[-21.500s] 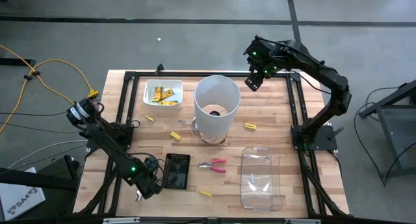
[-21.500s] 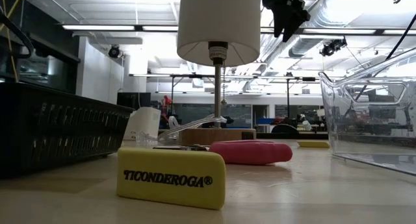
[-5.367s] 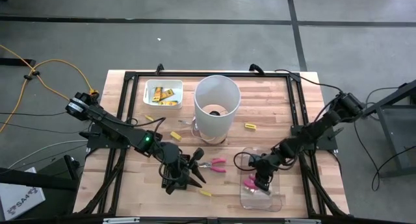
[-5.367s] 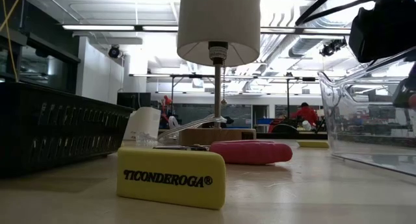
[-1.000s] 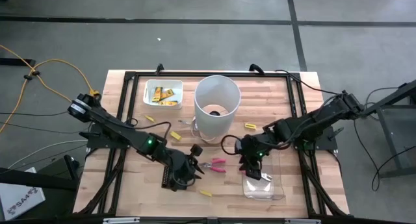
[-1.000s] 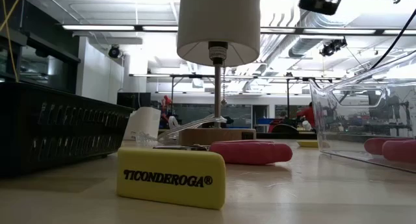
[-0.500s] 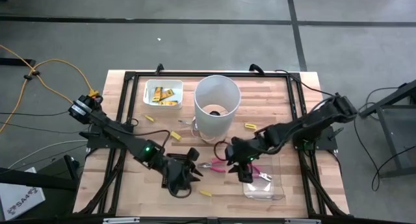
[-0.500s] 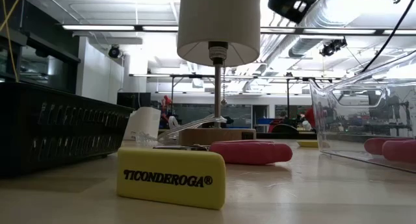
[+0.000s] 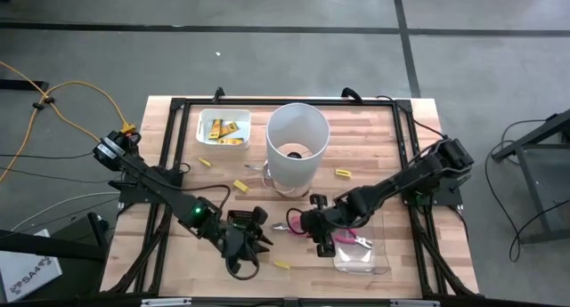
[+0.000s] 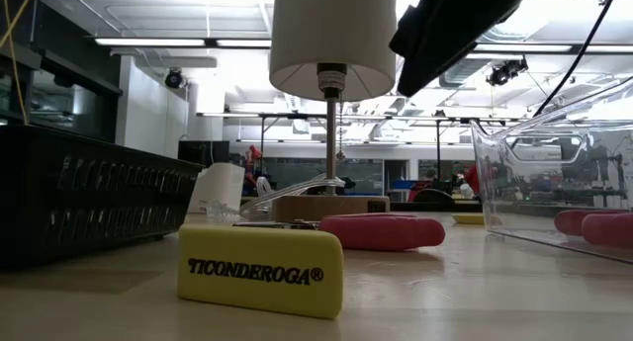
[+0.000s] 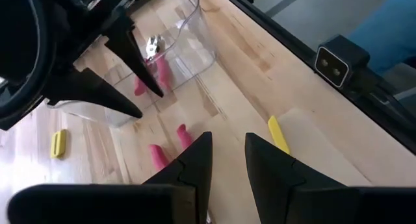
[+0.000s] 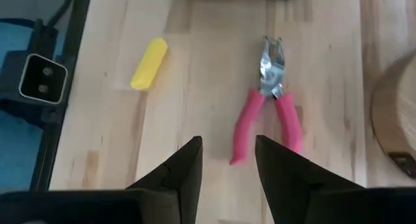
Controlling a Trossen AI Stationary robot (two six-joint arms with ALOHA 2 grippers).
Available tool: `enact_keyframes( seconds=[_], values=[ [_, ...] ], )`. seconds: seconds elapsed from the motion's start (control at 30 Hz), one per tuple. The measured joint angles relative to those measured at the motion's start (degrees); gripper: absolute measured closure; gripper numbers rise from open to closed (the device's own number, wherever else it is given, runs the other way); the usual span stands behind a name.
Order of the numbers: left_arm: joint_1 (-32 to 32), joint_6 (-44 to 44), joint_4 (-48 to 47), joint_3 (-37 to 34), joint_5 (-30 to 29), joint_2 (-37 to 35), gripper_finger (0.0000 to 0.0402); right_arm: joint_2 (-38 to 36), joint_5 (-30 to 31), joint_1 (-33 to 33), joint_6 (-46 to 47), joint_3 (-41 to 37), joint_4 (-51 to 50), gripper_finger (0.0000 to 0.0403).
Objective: Pick & Place School Supplies
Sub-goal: Put the pink hole puncher into the transparent bin
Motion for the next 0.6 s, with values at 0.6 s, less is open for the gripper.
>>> enact_keyframes(
  seconds=[0.6],
  values=[
    [-1.66,-1.19,-0.2,0.0,0.06,-0.02,0.0315,5.25,6.09,2.13,-4.13,0.0,4.55,0.0269]
  ],
)
